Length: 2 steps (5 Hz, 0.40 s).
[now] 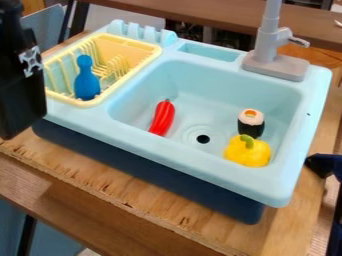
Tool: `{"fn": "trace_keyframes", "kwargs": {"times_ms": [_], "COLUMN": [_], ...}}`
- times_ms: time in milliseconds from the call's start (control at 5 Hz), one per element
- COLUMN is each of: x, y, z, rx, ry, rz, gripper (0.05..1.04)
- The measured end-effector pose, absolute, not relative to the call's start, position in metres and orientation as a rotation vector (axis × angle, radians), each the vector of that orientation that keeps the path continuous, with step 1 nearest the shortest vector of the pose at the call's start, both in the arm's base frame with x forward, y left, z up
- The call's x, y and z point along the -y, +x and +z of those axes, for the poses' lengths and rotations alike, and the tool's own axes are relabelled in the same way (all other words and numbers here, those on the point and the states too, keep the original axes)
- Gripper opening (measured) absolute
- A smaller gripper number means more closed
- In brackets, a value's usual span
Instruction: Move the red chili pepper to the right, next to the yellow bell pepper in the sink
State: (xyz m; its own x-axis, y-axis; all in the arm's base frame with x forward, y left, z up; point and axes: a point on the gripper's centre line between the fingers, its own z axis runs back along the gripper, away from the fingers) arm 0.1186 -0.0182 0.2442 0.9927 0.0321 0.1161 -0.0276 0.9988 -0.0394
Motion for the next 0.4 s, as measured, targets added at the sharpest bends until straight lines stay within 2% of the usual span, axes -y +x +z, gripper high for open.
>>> {"fn": "trace_keyframes", "kwargs": {"times_ms": [400], "x": [0.036], "y": [0.124], "z": [0.238], "rx": [0.108], "ry": [-0.006], "rz": [0.009], "gripper": [1.008]}}
